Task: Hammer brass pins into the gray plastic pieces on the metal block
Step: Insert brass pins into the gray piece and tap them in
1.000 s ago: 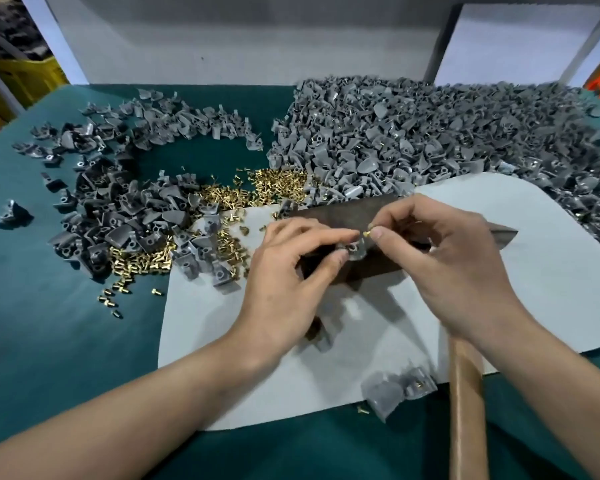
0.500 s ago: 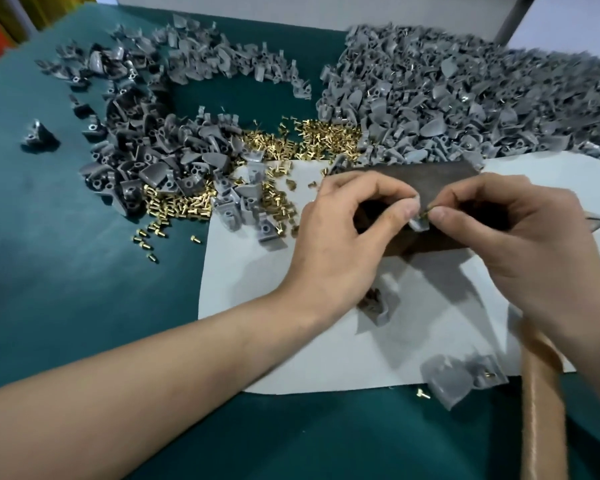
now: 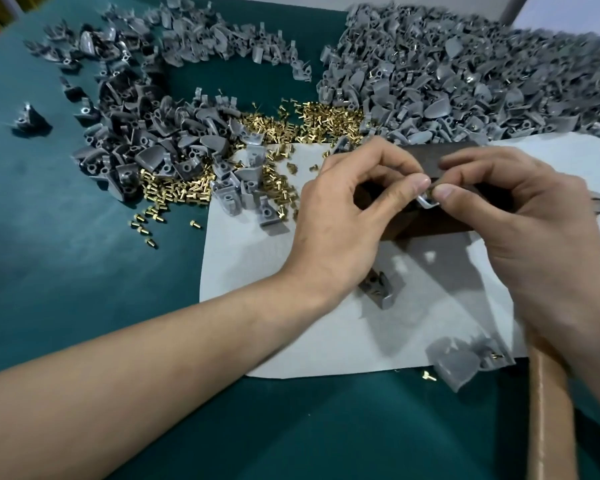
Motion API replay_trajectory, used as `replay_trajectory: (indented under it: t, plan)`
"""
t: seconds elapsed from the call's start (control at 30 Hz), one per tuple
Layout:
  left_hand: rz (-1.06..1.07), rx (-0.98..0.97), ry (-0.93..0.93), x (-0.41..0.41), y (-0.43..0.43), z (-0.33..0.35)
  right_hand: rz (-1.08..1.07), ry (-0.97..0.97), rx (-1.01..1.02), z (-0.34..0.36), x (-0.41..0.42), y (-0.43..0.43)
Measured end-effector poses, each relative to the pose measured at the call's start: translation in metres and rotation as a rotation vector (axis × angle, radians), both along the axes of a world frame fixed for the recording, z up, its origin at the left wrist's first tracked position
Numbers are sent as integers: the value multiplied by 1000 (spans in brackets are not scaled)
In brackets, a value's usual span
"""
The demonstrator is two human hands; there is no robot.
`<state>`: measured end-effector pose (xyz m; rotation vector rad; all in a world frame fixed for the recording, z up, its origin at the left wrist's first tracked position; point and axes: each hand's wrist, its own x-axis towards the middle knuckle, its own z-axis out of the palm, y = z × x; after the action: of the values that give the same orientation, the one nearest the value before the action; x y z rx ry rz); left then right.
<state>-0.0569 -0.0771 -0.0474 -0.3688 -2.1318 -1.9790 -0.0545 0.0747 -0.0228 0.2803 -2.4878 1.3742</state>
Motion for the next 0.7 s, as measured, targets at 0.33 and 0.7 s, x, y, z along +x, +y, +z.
replay_trajectory:
  t: [0.33,0.7]
  plan:
    - [42,-3,41,3,1,-1,-27,12,-30,-3,4,-1]
    - [52,-75,18,6,-1,0,-83,-5,24,-4,4,-5]
